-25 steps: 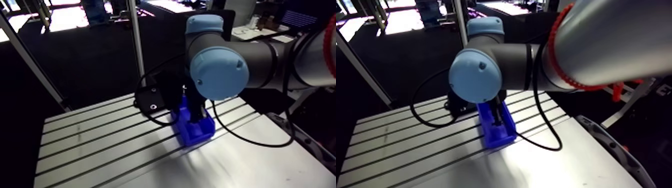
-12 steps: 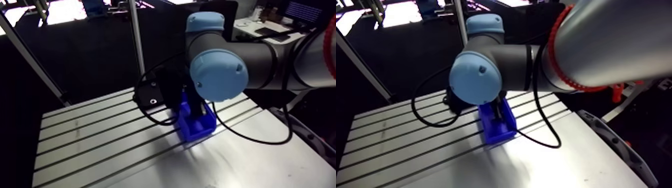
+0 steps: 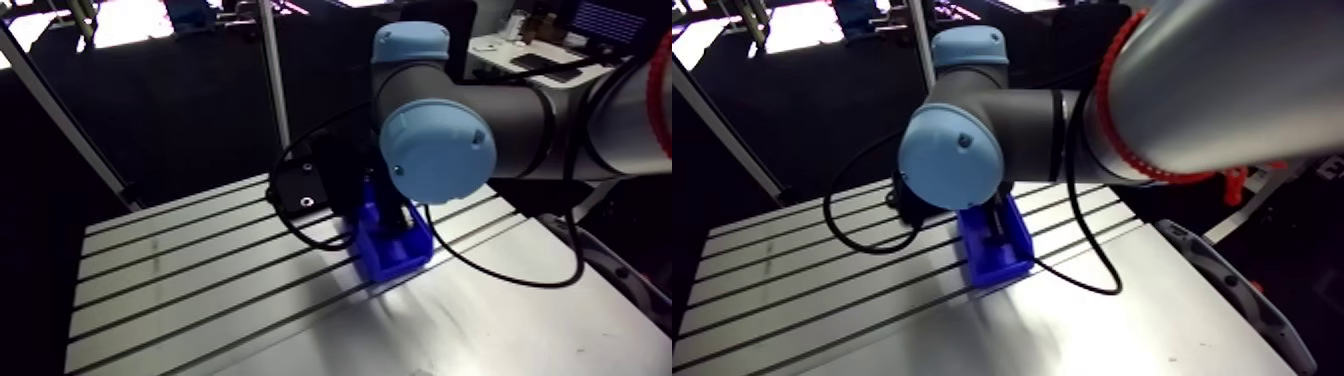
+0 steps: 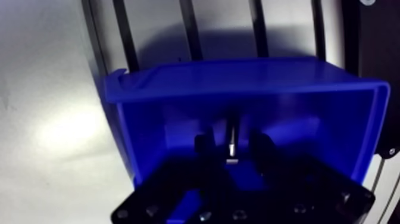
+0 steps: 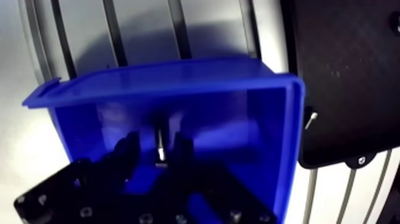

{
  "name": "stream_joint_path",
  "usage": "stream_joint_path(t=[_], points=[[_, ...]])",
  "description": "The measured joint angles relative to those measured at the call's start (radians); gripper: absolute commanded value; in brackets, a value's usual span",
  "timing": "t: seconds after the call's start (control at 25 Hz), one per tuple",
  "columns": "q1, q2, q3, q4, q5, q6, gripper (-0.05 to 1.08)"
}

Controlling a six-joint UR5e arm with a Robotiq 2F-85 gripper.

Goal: Pick up the M10 bolt from the tray and put it into the blue bin.

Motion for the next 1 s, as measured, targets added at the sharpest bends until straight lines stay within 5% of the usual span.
stream_joint_path(t=[0.56,1.0], points=[[0.006,-0.104,-0.033,0.137,-0.013,0.017,0.01],[0.058,-0.169,-0.251,0.475,-0.003,0.278,0.01]])
